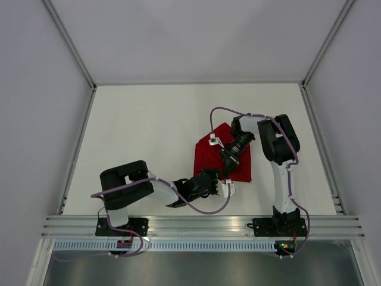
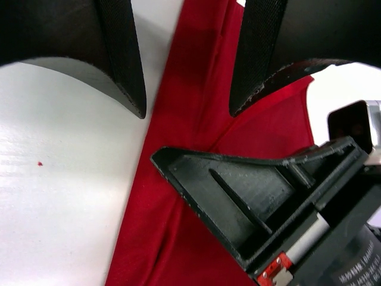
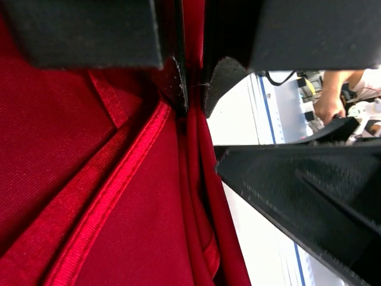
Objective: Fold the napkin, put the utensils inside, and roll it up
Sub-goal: Roll the napkin with the utensil
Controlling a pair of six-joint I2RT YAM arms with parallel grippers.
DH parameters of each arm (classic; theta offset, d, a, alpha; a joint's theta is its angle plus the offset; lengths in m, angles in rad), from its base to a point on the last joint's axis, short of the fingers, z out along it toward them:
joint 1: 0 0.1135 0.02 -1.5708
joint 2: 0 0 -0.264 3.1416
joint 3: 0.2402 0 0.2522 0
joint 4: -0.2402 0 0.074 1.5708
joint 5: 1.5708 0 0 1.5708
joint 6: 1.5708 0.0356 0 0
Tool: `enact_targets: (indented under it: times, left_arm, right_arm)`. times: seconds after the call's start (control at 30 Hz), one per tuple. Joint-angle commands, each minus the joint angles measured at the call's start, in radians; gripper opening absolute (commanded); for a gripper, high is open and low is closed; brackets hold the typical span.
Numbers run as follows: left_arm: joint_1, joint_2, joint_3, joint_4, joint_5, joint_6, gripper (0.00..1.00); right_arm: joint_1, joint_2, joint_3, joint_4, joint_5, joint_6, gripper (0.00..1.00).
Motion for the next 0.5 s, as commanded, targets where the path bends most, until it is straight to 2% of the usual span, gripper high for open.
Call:
enact_targets:
  times: [0.0, 0.17, 0.3, 0.47]
  left_arm:
    - [-0.002, 0.040, 0.039, 0.027, -0.002, 0.135, 0.63]
    - [-0.001, 0.079, 0.070, -0.082, 0.070, 0.152, 0.55]
    - [0.012, 0.093, 0.097, -0.181, 0.116, 0.129, 0.43]
    - [0.026, 0.100, 0.128, -0.307, 0.193, 0.111, 0.41]
  right_arm:
    - [-0.012, 0.052, 0.017, 0.101, 0.087, -0.053, 0.03]
    - [-0.015, 0.064, 0.026, 0.088, 0.084, -0.064, 0.03]
    - [-0.018, 0.077, 0.037, 0.085, 0.083, -0.064, 0.03]
    - [-0.021, 0.089, 0.049, 0.071, 0.080, -0.070, 0.03]
